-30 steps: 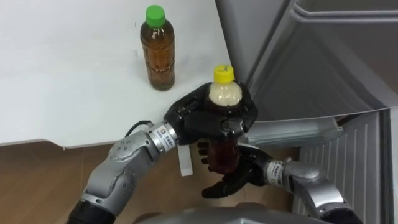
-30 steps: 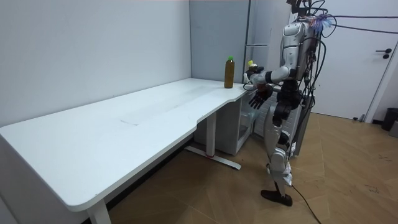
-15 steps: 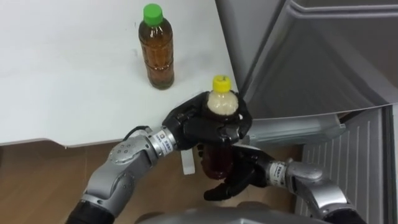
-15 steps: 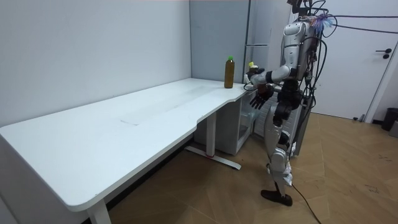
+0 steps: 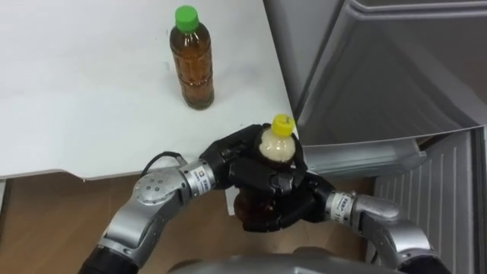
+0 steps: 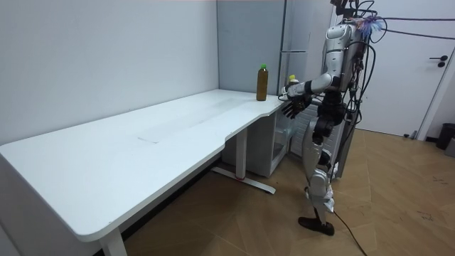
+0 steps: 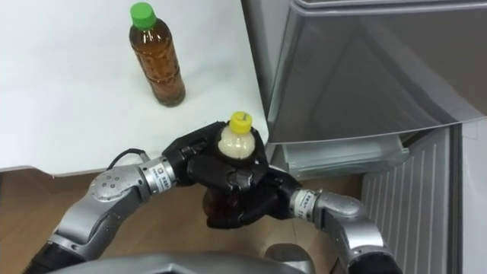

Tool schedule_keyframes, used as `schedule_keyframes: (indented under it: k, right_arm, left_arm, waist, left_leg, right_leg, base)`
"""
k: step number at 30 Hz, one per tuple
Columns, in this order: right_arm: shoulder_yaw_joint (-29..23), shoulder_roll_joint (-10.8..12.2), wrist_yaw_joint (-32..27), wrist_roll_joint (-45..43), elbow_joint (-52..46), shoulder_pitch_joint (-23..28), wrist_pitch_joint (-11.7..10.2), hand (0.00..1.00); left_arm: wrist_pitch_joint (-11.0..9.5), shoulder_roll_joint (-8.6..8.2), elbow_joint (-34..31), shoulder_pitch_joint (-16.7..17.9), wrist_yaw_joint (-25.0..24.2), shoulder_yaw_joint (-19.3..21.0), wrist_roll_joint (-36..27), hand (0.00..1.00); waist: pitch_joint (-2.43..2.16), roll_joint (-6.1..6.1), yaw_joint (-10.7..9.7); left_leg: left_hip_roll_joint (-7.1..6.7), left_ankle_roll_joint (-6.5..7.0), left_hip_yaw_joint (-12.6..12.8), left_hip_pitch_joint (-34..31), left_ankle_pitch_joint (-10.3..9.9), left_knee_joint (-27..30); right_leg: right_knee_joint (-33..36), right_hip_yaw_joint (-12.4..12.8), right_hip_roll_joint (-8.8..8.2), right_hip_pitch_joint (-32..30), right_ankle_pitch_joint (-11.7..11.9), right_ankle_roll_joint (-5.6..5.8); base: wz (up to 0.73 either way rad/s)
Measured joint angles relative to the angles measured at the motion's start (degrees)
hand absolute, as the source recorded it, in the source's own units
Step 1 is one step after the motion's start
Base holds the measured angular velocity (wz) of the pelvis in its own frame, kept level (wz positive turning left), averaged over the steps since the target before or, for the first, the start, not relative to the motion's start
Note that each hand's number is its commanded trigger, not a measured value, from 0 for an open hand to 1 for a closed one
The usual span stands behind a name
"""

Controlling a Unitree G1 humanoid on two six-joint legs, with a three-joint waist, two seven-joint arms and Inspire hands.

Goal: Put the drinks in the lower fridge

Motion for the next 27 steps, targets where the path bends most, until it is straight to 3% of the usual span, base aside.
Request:
schedule_keyframes:
  k: [1, 2, 14, 18, 19, 21, 27]
  right_arm:
    - [0.2, -0.2, 0.0, 0.5, 0.0, 0.1, 0.0, 0.71]
    - [0.3, -0.3, 0.0, 0.6, -0.1, 0.1, 0.0, 1.00]
    - [2.0, -1.2, -1.5, 0.6, -0.5, 0.3, 0.0, 1.00]
    - [2.7, -2.3, -1.5, 0.4, -1.1, 0.8, -1.3, 1.00]
    - [2.7, -2.3, -1.5, 0.4, -1.1, 0.8, -1.4, 1.00]
    - [2.7, -2.4, -1.5, 0.4, -1.1, 0.8, -1.4, 1.00]
    - [2.6, -2.6, -1.4, 0.6, -1.1, 1.1, -1.3, 1.00]
  left_arm:
    - [-0.1, 0.07, 0.0, 0.0, -0.1, 0.0, 0.0, 1.00]
    - [-0.1, 0.07, 0.0, 0.0, -0.1, -0.1, 0.0, 1.00]
    - [-0.3, 0.13, 0.3, 0.0, -0.3, -2.0, -0.2, 1.00]
    - [0.1, -0.25, 1.2, 0.1, -0.3, -2.1, -3.6, 1.00]
    - [0.2, -0.63, 1.3, 0.1, -0.2, -2.2, -3.6, 0.60]
    - [0.3, -0.82, 1.3, 0.1, -0.1, -2.2, -3.7, 0.00]
    - [0.2, -0.60, 1.4, 0.1, 0.0, -2.1, -4.6, 0.00]
  waist:
    - [-0.01, -0.12, 0.1]
    - [-0.03, -0.19, 0.1]
    - [-0.11, -0.41, 0.2]
    - [-0.15, -0.45, 0.3]
    - [-0.15, -0.46, 0.3]
    - [-0.15, -0.48, 0.3]
    - [-0.03, -0.74, 0.4]
  left_leg:
    - [0.00, 0.00, 0.0, 0.0, 0.0, 0.0]
    - [0.00, 0.00, 0.0, 0.0, 0.0, 0.0]
    - [-0.01, 0.00, 0.0, -0.2, 0.0, 0.0]
    - [0.00, 0.00, 0.0, -0.8, 0.0, 0.2]
    - [0.01, 0.00, 0.0, -0.7, 0.0, 0.2]
    - [0.01, 0.00, 0.0, -0.7, 0.0, 0.2]
    - [0.04, 0.00, 0.0, -0.8, 0.0, 0.4]
  right_leg:
    - [0.0, 0.0, 0.00, 0.0, 0.0, 0.00]
    - [0.0, 0.0, 0.00, 0.0, 0.0, 0.00]
    - [0.0, -0.1, 0.00, -0.3, 0.0, 0.00]
    - [0.2, -0.1, 0.00, -1.0, 0.0, 0.00]
    - [0.3, -0.1, 0.00, -1.0, 0.0, 0.00]
    - [0.3, -0.1, 0.00, -1.0, 0.0, 0.00]
    - [0.3, 0.0, 0.00, -1.0, 0.0, -0.01]
  base:
    - [0.00]
    - [0.00]
    - [0.00]
    - [0.00]
    - [0.00]
    - [0.00]
    - [0.00]
